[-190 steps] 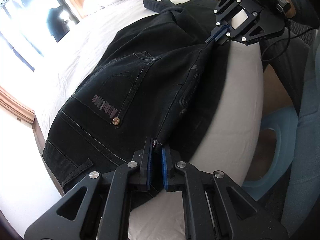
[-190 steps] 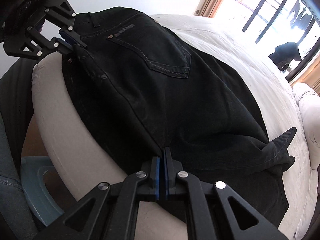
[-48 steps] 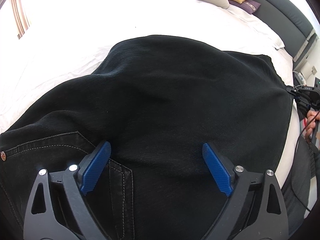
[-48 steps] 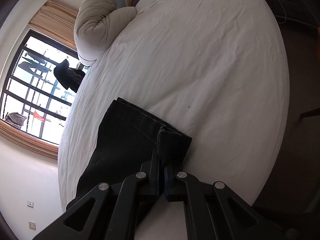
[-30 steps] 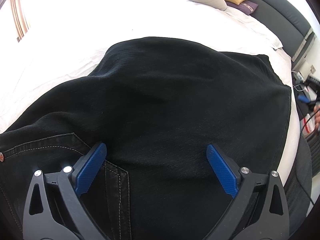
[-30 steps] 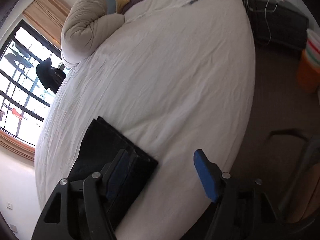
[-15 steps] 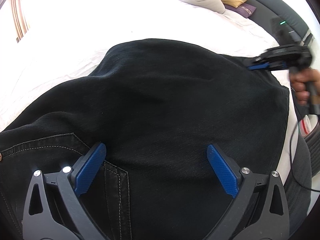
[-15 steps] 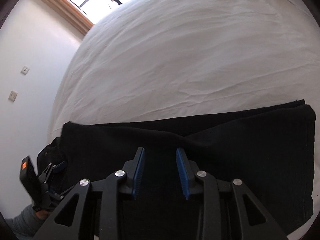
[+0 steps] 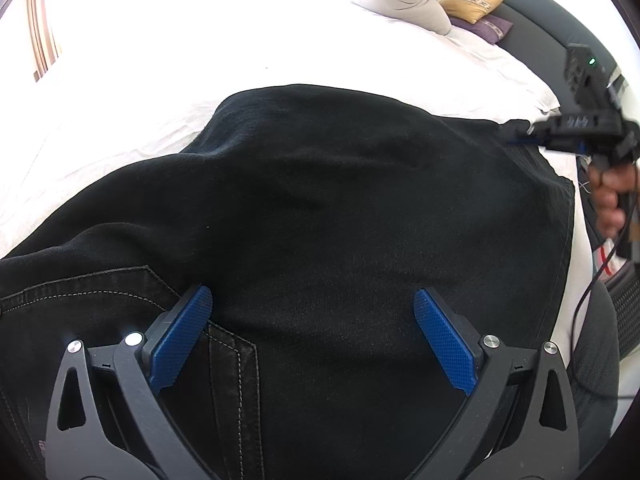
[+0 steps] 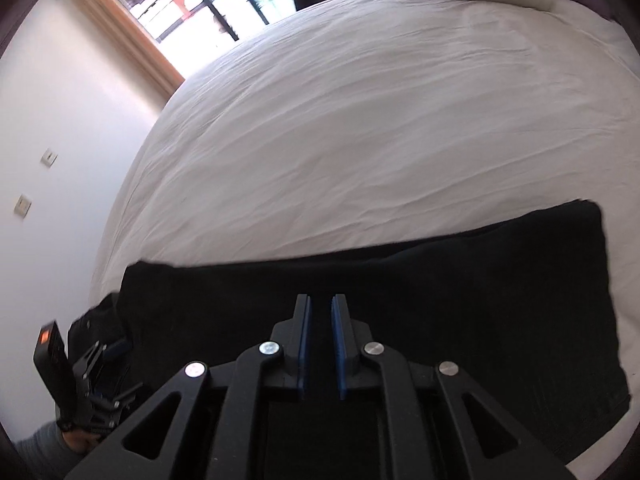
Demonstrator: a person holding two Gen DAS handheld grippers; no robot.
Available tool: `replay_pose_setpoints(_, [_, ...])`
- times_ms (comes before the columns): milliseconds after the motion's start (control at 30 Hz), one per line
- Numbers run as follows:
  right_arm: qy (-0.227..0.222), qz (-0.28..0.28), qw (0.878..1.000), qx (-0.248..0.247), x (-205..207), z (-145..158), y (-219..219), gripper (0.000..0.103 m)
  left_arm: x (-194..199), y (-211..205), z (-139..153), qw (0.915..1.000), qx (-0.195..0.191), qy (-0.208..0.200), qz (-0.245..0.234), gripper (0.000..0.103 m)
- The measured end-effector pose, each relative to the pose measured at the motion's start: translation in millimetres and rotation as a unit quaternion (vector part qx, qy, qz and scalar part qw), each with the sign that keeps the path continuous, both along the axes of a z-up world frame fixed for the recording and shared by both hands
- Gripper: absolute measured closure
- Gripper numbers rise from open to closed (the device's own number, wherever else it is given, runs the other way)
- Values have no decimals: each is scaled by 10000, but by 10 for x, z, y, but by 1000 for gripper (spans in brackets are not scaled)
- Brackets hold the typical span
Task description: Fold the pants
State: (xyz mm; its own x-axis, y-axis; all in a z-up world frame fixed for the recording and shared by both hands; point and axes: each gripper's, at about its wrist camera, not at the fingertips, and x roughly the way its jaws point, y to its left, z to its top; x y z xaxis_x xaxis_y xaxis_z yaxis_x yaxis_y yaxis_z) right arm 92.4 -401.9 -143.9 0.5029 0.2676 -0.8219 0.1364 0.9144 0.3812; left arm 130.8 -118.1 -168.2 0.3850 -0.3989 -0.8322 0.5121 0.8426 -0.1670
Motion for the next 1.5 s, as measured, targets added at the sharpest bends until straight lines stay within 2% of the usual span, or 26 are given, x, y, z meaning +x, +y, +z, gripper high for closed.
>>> replay_pose_setpoints(67, [163, -426, 9989, -68, 96, -228, -139, 91, 6, -25, 25, 10000, -75, 25, 15, 1])
replay_pose_setpoints(100, [99, -752, 9971, 116, 99, -293, -339, 103, 10, -3, 32, 9999, -128, 42, 25, 1])
replay_pose_setpoints(200, [151, -1745, 9832, -504, 95, -149, -522, 103, 8, 100, 47, 9995, -311, 62, 78, 1])
replay_pose_setpoints(233, [106, -1802, 9811, -698, 102, -42, -440, 94, 7, 125, 42, 9992, -373, 62, 94, 1])
replay_pose_setpoints(300, [-274, -1156, 9927, -182, 157, 146, -108, 94, 1, 165, 34, 9990, -422, 56, 95, 1])
replay_pose_setpoints(367, [-468, -83, 9983, 346, 290, 260, 438, 92, -4, 190, 30, 9990, -425, 47, 88, 1])
replay_pose_setpoints(467, [-326, 1318, 9872, 831, 556, 214, 1309, 86, 0, 228, 48, 9987, -492, 66, 103, 1])
replay_pose_setpoints(600, [196, 2086, 9712, 1137, 1000, -136, 2002, 85, 7, 269, 85, 9978, -645, 76, 159, 1])
replay_pose_setpoints(667, [268, 1873, 9758, 1096, 1201, -279, 1996, 91, -6, 359, 93, 9971, -724, 64, 217, 1])
replay_pose_setpoints(700, [222, 1544, 9816, 1097, 1292, -305, 1891, 103, -17, 417, 96, 9966, -784, 54, 259, 1])
replay_pose_setpoints(767, [82, 924, 9913, 930, 1429, -260, 1655, 103, -40, 502, 102, 9956, -875, 46, 345, 1])
replay_pose_setpoints(800, [52, 627, 9969, 477, 1447, -178, 1576, 103, -56, 547, 109, 9949, -919, 44, 406, 1])
replay_pose_setpoints(833, [24, 474, 9988, 101, 1441, -110, 1533, 103, -73, 586, 115, 9943, -969, 44, 441, 1])
replay_pose_setpoints(900, [-4, 431, 9990, -113, 1365, 28, 1608, 98, -116, 664, 114, 9932, -1052, 41, 500, 1])
replay_pose_setpoints(1000, [-388, 1181, 9891, 789, 1176, 226, 1904, 94, -177, 788, 101, 9917, -1149, 21, 572, 1])
replay_pose_setpoints(1033, [-375, 1503, 9833, 954, 1148, 241, 2112, 84, -197, 811, 101, 9918, -1146, 14, 572, 1])
replay_pose_setpoints(1100, [-264, 1942, 9762, 928, 1138, 136, 2456, 73, -184, 793, 126, 9926, -1075, 20, 558, 1])
replay_pose_setpoints(1133, [-130, 1897, 9781, 845, 1182, 25, 2481, 72, -191, 784, 121, 9930, -1047, 25, 547, 1])
replay_pose_setpoints(1167, [-19, 1734, 9805, 927, 1226, -105, 2409, 73, -200, 800, 115, 9933, -1030, 32, 521, 1])
replay_pose_setpoints(1200, [64, 1524, 9822, 1097, 1236, -215, 2268, 94, -205, 819, 111, 9934, -1029, 32, 508, 1])
replay_pose_setpoints(1233, [145, 1235, 9832, 1338, 1226, -286, 2077, 103, -207, 830, 112, 9933, -1035, 35, 507, 1])
replay_pose_setpoints(1267, [141, 886, 9850, 1477, 1156, -284, 1874, 103, -217, 854, 114, 9933, -1044, 30, 504, 1])
replay_pose_setpoints(1333, [-36, 399, 9925, 1151, 891, -140, 1515, 102, -207, 857, 109, 9934, -1029, 15, 503, 1])
replay_pose_setpoints(1367, [-160, 177, 9927, 1185, 704, -61, 1310, 95, -199, 858, 105, 9938, -984, -4, 512, 1])
replay_pose_setpoints(1433, [-408, -101, 9877, 1506, 324, 27, 873, 50, -224, 828, 82, 9952, -835, -51, 516, 1])
replay_pose_setpoints(1500, [-263, -431, 9916, 1188, -10, -19, 470, 43, -223, 789, 100, 9964, -672, -65, 509, 1])
